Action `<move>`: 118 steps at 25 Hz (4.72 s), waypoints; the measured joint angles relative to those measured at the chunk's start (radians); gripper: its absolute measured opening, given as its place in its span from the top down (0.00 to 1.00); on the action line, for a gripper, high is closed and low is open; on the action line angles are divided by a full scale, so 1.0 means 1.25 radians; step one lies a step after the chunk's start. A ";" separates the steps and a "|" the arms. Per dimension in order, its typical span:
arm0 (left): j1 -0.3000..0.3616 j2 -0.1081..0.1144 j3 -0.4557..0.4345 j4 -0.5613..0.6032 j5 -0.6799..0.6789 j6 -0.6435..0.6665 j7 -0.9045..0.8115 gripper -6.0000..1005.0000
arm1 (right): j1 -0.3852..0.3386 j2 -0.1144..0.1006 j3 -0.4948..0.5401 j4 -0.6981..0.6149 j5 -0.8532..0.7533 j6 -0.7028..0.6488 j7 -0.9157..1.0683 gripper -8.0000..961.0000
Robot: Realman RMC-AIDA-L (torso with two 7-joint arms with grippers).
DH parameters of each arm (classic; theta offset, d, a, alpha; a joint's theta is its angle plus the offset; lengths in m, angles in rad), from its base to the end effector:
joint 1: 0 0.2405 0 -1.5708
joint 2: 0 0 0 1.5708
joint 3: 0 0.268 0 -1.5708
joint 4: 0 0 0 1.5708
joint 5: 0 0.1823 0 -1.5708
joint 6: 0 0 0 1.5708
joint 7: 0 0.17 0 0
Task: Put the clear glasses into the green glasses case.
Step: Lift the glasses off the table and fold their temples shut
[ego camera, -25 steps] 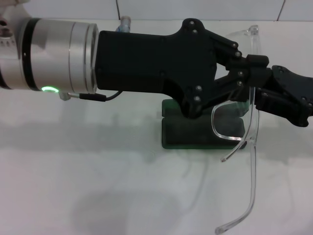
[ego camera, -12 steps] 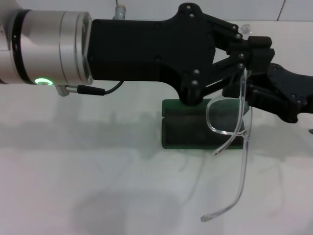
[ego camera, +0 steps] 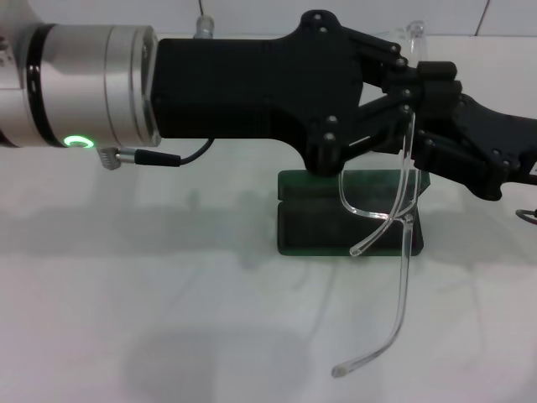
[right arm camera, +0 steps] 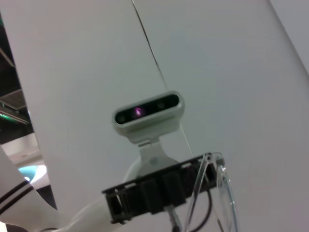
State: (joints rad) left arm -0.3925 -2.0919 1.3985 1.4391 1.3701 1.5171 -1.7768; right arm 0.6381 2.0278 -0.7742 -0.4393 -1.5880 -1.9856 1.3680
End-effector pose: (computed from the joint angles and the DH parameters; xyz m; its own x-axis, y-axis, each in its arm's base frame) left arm -0.0639 0.2644 -0.0020 0.7297 0.0096 0.6837 -0.0045 -0.9998 0.0189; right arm 0.1559 0.2941 0.0082 0.5095 -0.2693 -0.8172 -0.1660 -0.9627 0.2137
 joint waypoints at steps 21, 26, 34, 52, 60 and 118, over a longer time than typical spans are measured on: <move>0.001 0.001 -0.011 -0.023 -0.004 0.002 0.022 0.92 | -0.013 0.000 -0.044 0.001 0.060 -0.003 -0.019 0.87; 0.003 0.004 -0.017 -0.018 -0.030 0.009 0.022 0.92 | -0.032 -0.001 -0.037 -0.003 0.066 0.003 -0.022 0.87; 0.015 0.005 -0.118 -0.005 -0.070 0.118 0.008 0.92 | -0.104 -0.012 -0.034 -0.053 0.134 0.003 -0.023 0.87; -0.007 0.007 -0.160 -0.245 0.009 0.328 0.105 0.93 | -0.175 -0.009 0.110 -0.068 0.266 -0.096 -0.029 0.87; -0.008 0.002 -0.062 -0.275 -0.027 0.360 0.162 0.93 | -0.149 -0.005 0.106 -0.018 0.299 -0.091 -0.072 0.87; -0.084 -0.004 0.038 -0.626 -0.289 0.332 0.461 0.92 | -0.068 0.000 -0.232 0.098 0.375 -0.013 -0.250 0.87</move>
State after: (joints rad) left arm -0.4975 -2.0975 1.4464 0.6565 1.0092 1.9324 -1.2008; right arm 0.5532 2.0279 -1.0643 -0.3166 -1.1191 -2.0018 1.0559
